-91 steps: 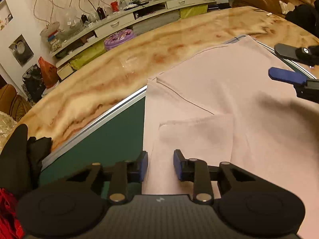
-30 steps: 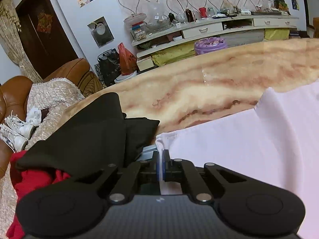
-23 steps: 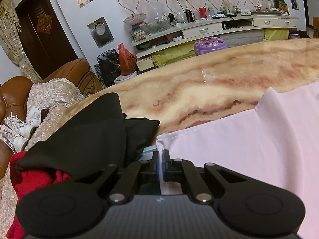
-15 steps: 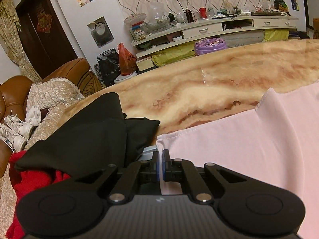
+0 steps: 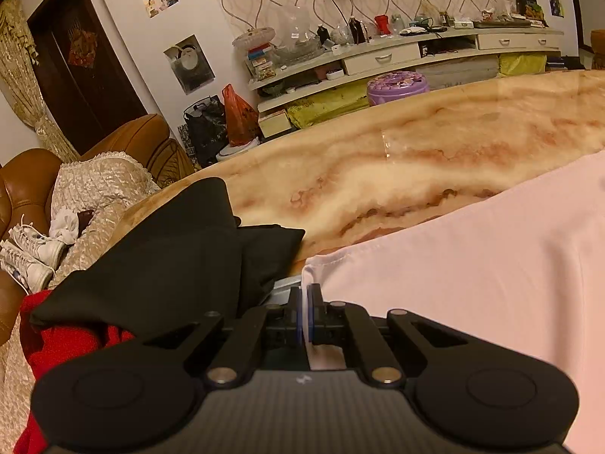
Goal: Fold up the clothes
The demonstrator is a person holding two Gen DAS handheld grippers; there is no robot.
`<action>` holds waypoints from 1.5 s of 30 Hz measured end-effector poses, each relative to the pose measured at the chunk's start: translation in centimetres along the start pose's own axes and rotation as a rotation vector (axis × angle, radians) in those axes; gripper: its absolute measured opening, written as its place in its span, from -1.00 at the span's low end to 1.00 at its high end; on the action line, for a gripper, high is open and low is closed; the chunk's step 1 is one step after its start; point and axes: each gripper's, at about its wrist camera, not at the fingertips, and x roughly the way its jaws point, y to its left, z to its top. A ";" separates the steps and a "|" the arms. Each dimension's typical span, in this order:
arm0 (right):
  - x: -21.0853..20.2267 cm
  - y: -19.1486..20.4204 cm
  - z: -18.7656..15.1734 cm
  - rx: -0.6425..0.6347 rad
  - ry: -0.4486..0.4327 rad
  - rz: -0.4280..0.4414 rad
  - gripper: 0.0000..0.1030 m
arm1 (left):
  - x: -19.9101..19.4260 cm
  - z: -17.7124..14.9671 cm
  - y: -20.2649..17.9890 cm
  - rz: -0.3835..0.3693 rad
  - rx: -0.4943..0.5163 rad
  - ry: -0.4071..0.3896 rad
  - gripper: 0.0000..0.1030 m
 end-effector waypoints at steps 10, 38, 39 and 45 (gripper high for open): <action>-4.8 -1.6 -3.5 0.028 0.050 0.166 -0.11 | 0.0 0.1 0.0 0.001 0.013 0.010 -0.93; -5.5 -0.4 -6.7 -0.055 0.105 0.072 -0.84 | -0.2 -0.3 0.6 0.006 -0.002 0.015 -0.65; -5.5 -0.2 -6.8 -0.068 0.105 0.051 -0.78 | -0.4 -0.2 0.8 0.009 -0.008 0.024 -0.45; -8.8 -0.7 -9.4 -0.024 0.095 0.211 -0.45 | -5.5 -1.8 1.0 -0.117 0.060 0.103 -0.09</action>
